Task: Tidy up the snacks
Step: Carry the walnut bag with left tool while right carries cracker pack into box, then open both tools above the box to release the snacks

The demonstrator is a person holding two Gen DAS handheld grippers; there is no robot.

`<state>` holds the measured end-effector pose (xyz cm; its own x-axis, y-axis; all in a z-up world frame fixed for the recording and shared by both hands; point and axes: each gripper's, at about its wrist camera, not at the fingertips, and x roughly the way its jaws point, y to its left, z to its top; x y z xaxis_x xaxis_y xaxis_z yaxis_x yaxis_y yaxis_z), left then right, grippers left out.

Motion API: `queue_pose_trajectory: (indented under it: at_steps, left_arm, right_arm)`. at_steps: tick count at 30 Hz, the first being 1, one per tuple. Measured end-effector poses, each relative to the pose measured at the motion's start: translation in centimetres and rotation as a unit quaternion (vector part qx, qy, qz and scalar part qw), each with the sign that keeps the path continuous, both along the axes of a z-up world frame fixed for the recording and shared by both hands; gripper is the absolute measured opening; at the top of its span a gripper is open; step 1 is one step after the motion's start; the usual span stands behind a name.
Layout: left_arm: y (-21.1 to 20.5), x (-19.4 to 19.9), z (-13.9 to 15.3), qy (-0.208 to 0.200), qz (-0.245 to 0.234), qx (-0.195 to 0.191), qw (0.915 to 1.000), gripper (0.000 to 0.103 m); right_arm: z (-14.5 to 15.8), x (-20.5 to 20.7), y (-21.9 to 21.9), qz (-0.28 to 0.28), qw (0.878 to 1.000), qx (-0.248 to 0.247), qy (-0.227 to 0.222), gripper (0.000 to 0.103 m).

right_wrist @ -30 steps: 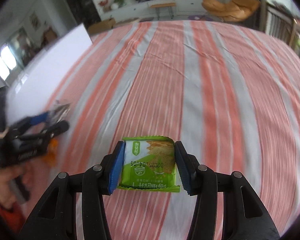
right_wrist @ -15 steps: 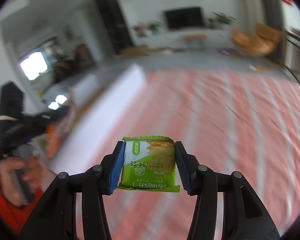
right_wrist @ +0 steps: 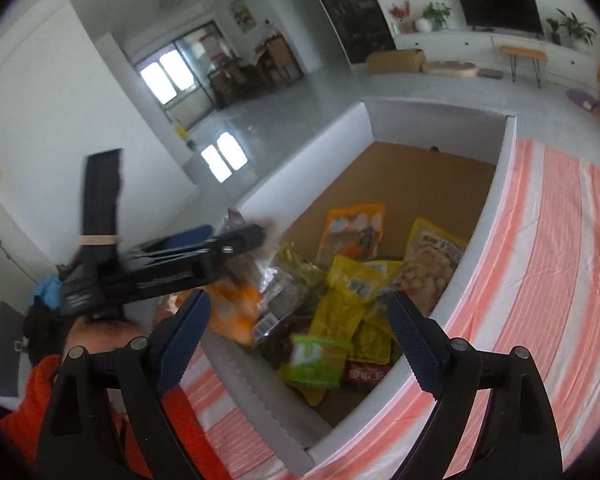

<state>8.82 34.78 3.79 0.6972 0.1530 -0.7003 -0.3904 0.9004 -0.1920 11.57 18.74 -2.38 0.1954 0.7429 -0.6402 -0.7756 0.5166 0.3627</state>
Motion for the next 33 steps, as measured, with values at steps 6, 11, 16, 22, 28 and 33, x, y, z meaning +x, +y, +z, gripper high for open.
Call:
queue_pose_trajectory:
  at_steps: [6,11,16,22,28,33]
  left_arm:
    - [-1.1,-1.0,2.5,-0.035,0.011,0.025,0.9990,0.103]
    - [-2.3,-2.7,4.4,-0.023,0.046,0.096,0.9940,0.103]
    - [-3.3,-4.9,4.7,-0.013,0.076,0.126,0.9890,0.103]
    - [-4.2,-4.6,3.9,0.026,0.052,0.134,0.9893,0.103]
    - [-3.7,-5.0,3.6,0.015,0.051,0.104,0.9931,0.103]
    - [-3.6,-5.1,3.8,0.012,0.053,0.111,0.9924,0.103]
  right_arm:
    - [1.0,-0.2,-1.1,-0.022,0.999,-0.013,-0.029,0.092]
    - [1.9,-1.3,-1.1,-0.022,0.997,-0.030,-0.066,0.092]
    - [1.9,-2.1,-0.7,-0.023,0.995,-0.050,-0.085,0.093]
    - [1.5,-2.1,-0.2,-0.046,0.992,-0.079,-0.082,0.094]
    - [1.8,-1.9,-0.1,-0.064,0.989,-0.102,-0.087,0.094]
    - [1.7,-1.7,0.1,-0.071,0.987,-0.113,-0.087,0.094]
